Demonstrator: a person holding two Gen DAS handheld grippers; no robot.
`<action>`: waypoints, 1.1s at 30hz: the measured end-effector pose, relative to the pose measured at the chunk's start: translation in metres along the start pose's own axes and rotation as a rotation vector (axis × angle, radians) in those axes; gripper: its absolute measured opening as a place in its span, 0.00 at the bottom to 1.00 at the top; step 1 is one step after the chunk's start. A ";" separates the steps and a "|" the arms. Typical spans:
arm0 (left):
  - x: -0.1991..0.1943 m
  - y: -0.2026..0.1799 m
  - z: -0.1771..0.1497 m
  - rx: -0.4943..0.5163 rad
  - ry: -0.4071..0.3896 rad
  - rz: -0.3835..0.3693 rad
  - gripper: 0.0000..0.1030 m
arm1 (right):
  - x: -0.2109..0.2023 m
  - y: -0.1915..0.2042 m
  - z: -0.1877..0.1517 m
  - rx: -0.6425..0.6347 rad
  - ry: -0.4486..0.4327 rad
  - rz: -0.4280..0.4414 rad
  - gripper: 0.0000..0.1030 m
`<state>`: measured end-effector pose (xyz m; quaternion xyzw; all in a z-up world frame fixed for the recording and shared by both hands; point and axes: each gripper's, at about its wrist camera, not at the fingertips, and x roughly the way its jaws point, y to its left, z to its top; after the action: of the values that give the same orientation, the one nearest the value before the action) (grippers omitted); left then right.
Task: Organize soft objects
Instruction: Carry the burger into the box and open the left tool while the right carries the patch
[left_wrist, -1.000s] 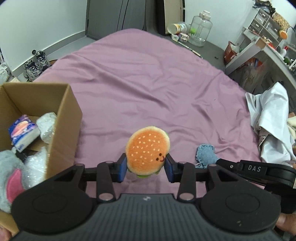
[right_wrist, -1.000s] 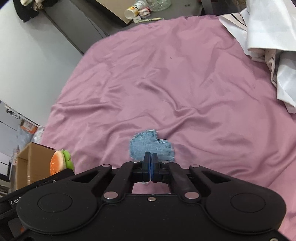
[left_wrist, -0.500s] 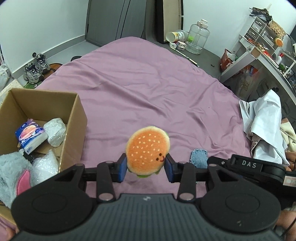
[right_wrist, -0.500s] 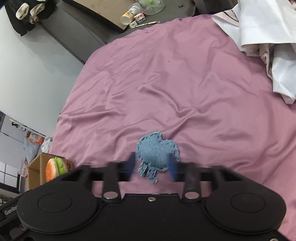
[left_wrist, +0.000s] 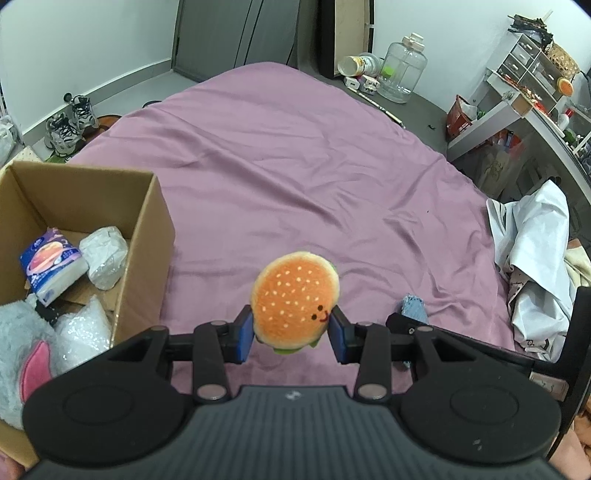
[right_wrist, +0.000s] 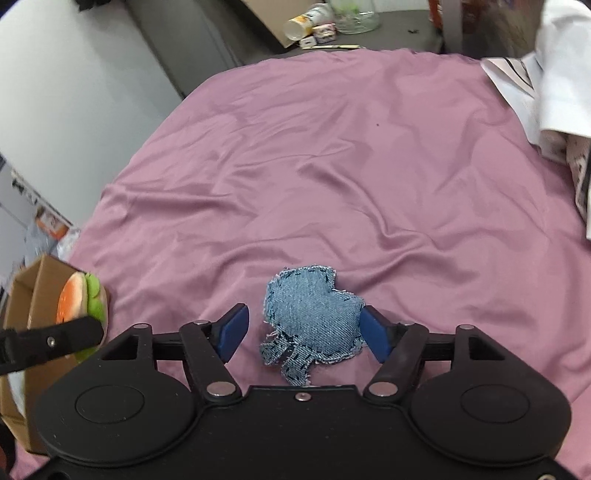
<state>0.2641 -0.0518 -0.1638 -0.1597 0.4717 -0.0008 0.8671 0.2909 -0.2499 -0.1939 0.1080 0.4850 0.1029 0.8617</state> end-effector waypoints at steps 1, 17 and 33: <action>0.001 0.000 -0.001 -0.001 0.004 0.001 0.39 | 0.000 0.002 0.000 -0.017 0.004 -0.017 0.45; -0.037 -0.002 0.003 -0.009 -0.059 0.008 0.39 | -0.055 0.030 0.011 -0.013 -0.017 0.054 0.32; -0.090 0.014 0.012 -0.051 -0.144 -0.014 0.39 | -0.109 0.069 0.016 -0.016 -0.081 0.135 0.32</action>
<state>0.2215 -0.0219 -0.0883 -0.1848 0.4069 0.0164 0.8944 0.2439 -0.2163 -0.0773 0.1376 0.4404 0.1602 0.8726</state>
